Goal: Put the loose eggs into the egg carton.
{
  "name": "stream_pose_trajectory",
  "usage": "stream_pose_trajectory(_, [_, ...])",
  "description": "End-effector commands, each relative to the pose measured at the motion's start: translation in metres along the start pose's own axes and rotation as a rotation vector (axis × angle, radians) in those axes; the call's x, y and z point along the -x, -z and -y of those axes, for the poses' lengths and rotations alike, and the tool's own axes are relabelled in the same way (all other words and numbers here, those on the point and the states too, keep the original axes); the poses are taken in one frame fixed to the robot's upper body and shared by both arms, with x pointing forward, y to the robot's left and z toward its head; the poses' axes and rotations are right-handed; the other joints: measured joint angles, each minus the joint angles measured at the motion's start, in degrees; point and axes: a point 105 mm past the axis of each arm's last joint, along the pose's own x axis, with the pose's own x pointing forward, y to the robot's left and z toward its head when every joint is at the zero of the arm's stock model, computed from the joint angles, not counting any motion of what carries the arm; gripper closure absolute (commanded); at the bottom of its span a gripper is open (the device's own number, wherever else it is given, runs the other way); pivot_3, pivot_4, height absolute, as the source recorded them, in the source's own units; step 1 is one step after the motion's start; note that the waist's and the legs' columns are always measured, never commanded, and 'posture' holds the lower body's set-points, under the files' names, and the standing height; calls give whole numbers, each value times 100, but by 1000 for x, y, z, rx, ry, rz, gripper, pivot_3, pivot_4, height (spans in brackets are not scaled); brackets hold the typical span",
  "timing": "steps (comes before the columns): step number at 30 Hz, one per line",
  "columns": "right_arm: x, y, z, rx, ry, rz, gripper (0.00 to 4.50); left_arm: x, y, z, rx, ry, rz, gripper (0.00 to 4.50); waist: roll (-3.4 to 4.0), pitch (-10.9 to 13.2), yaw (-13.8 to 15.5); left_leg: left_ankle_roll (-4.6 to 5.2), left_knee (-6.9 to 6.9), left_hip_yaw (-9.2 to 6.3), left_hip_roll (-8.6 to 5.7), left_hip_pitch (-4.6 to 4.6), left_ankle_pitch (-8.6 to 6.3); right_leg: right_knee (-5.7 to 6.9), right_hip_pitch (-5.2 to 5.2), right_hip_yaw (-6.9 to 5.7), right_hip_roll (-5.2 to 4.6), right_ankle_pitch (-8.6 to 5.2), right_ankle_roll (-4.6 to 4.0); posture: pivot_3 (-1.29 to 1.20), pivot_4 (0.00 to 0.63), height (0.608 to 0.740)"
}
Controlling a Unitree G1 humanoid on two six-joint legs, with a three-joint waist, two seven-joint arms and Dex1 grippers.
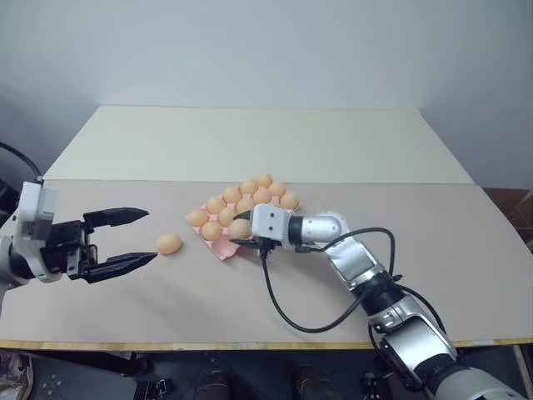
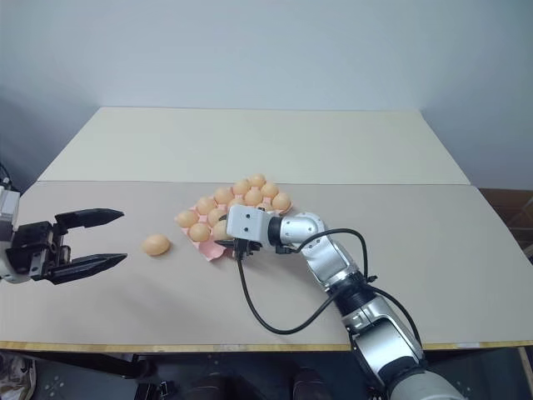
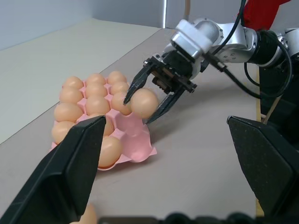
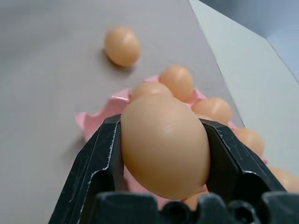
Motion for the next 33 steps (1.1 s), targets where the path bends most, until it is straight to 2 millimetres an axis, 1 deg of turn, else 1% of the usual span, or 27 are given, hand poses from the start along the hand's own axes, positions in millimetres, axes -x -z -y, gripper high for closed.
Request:
stream_pose_trajectory(1, [-5,-3,18,37,82,-20,2358,1,-11,2,-43,1,21,0,0,0,0,0,0,0,0,-2,0,0,-1,0,0,0,0,0,150,740])
stream_pose_trajectory(5, [-5,-1,19,30,81,-30,2358,2,-11,2,-41,2,17,0,0,0,-7,0,0,0,0,-1,0,1,-1,0,0,0,-1,0,150,740])
stream_pose_trajectory(7, [-4,-2,19,10,71,-22,1671,2,-10,3,-41,5,14,0,0,0,-12,0,0,0,0,-1,0,1,-1,0,0,0,-1,0,150,740])
stream_pose_trajectory(8, [-4,-4,19,4,78,-9,1458,2,-10,3,-40,6,13,0,0,0,-14,0,0,0,0,-1,0,1,-1,0,0,0,-1,0,150,740])
stream_pose_trajectory(12, [3,-19,20,-20,63,60,50,0,-8,3,-39,10,7,0,1,0,-14,0,-1,0,1,-1,0,1,-1,0,0,0,-1,0,150,740])
stream_pose_trajectory(15, [14,-29,14,-14,13,105,50,0,-6,2,-38,11,2,0,1,0,-10,0,-1,-1,1,-1,0,0,-1,0,0,0,-1,0,150,740])
stream_pose_trajectory(18, [35,-36,12,-62,-15,152,50,1,-3,1,-41,13,-16,0,1,1,14,0,-2,0,1,-1,0,-1,0,0,0,0,-1,0,150,740])
stream_pose_trajectory(20, [52,-39,10,-87,-32,167,50,3,-1,0,-45,15,-36,0,1,1,30,0,-1,-1,1,-3,0,-2,1,-3,-1,-1,0,0,150,740])
stream_pose_trajectory(24, [99,-37,0,-158,-112,155,50,9,2,-2,-45,6,-63,0,0,1,54,0,-2,-1,1,-3,0,-8,2,-4,-2,-1,0,0,150,740])
stream_pose_trajectory(26, [119,-35,-3,-179,-127,135,50,12,4,-3,-47,0,-81,0,0,1,41,0,-3,-1,1,-4,0,-14,3,-5,-1,-2,-1,0,150,740])
stream_pose_trajectory(29, [161,-28,-2,-229,-106,69,50,21,9,-5,-40,-19,-119,0,0,1,22,1,-3,0,1,-3,0,-13,3,-4,-1,-2,-1,0,150,740])
stream_pose_trajectory(32, [185,-25,-3,-250,-89,24,50,28,12,-5,-34,-36,-142,0,0,1,-6,1,-5,2,1,-3,0,-19,4,-3,-2,-3,-2,0,150,740])
stream_pose_trajectory(33, [189,-26,-3,-257,-85,17,50,30,12,-5,-33,-40,-148,0,0,1,-11,1,-5,3,1,1,0,-17,4,-1,-1,-3,-2,0,150,740])
